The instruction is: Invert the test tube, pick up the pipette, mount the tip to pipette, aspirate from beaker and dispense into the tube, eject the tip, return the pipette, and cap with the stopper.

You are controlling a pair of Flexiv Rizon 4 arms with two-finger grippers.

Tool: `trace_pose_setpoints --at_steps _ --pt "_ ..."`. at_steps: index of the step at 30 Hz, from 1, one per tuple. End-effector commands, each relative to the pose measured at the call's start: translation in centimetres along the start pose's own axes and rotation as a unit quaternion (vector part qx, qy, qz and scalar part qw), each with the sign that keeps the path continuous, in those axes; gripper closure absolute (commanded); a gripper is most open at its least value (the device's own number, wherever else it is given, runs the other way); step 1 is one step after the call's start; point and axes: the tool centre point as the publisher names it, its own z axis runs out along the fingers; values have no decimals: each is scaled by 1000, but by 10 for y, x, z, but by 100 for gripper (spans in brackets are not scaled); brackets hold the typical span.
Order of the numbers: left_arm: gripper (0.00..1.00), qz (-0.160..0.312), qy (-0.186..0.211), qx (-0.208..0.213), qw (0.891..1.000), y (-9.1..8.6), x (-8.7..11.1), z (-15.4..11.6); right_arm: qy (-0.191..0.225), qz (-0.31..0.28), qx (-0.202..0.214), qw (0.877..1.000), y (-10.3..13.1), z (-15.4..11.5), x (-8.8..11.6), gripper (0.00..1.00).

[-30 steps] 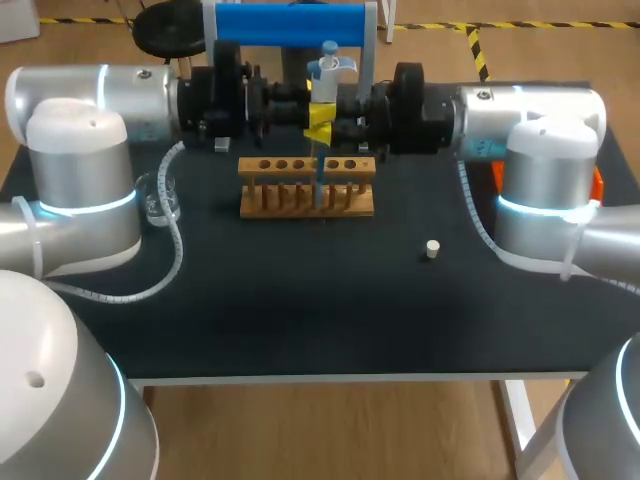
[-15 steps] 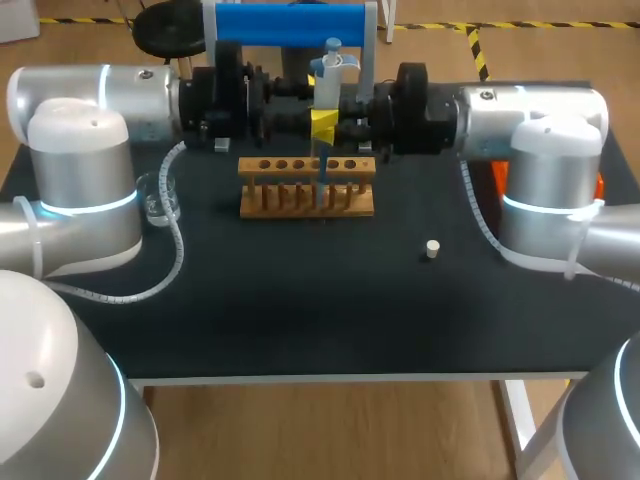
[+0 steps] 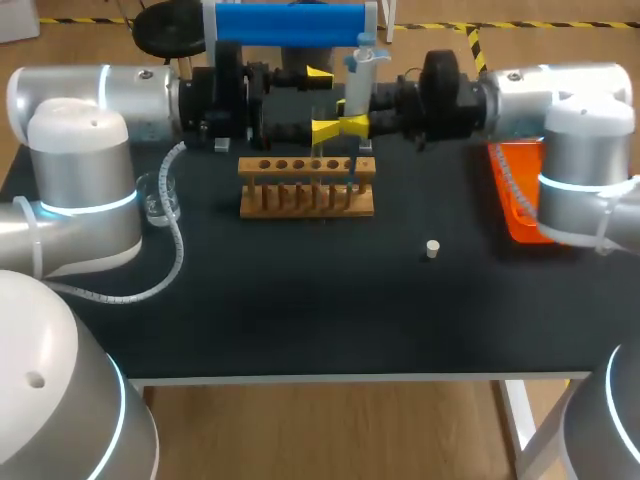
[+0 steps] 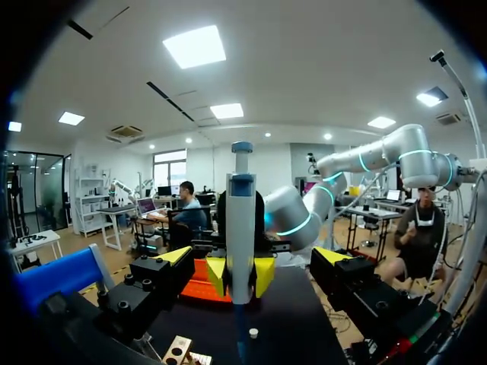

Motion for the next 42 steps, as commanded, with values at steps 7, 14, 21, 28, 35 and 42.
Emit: trace_pose_setpoints --at_steps 7,14,21,28,35,42 --pt "0 0 -2 0 1000 0 1 0 45 2 -2 999 2 -67 -7 100" --pt "0 0 -2 0 1000 0 1 0 73 4 -6 997 0 -99 -13 100" --pt "0 0 -2 0 1000 0 1 0 106 10 -15 994 -2 -127 -21 100" --pt "0 0 -2 0 1000 0 1 0 106 10 -15 994 -2 -127 -21 100" --pt "0 0 -2 0 1000 0 1 0 106 10 -15 994 -2 -127 -21 100" --pt "0 0 -2 0 1000 0 1 0 106 10 -15 994 -2 -127 -21 100"
